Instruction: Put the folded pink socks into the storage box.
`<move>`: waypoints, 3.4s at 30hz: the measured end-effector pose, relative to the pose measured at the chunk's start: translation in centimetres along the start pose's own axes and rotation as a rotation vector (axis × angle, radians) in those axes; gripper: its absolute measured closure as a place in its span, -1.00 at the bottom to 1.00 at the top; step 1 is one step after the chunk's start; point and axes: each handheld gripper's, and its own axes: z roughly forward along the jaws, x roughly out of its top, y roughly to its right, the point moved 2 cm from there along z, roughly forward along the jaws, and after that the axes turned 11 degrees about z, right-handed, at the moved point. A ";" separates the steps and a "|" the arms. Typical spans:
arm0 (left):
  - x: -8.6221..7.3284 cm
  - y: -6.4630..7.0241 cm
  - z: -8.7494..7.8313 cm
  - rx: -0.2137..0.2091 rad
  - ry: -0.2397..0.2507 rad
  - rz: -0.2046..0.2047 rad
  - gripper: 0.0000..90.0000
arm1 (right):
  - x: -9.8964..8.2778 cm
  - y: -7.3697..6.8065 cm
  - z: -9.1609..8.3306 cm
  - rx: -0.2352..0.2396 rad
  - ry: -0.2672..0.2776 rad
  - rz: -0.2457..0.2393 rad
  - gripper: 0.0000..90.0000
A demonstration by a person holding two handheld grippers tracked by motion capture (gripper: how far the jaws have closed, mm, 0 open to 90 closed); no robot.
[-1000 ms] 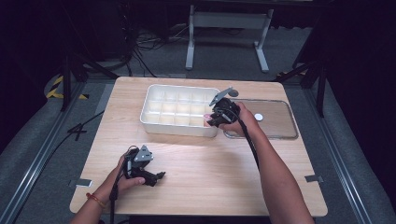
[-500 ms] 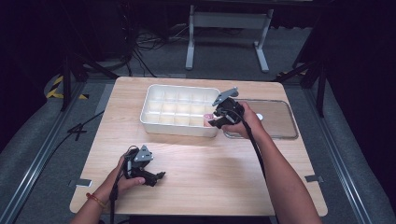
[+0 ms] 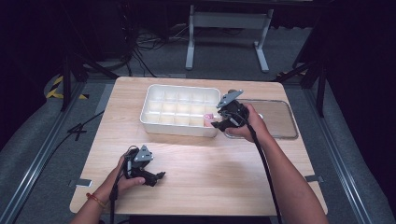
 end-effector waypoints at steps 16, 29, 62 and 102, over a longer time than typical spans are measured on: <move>0.0 0.0 0.0 0.000 0.001 0.000 -0.86 | -1.4 -0.5 -1.4 -0.036 0.015 -0.008 -0.13; 0.0 0.0 0.0 0.001 0.001 0.001 -0.86 | -3.2 -0.7 -2.8 -0.043 0.036 -0.015 -0.17; 0.0 0.0 -0.1 0.011 -0.004 0.004 -0.87 | -9.4 -1.5 -5.4 -0.112 0.048 -0.020 -0.23; 0.0 0.0 -0.1 0.011 -0.003 0.001 -0.86 | -18.1 -1.0 -5.2 -0.124 0.000 0.074 -0.25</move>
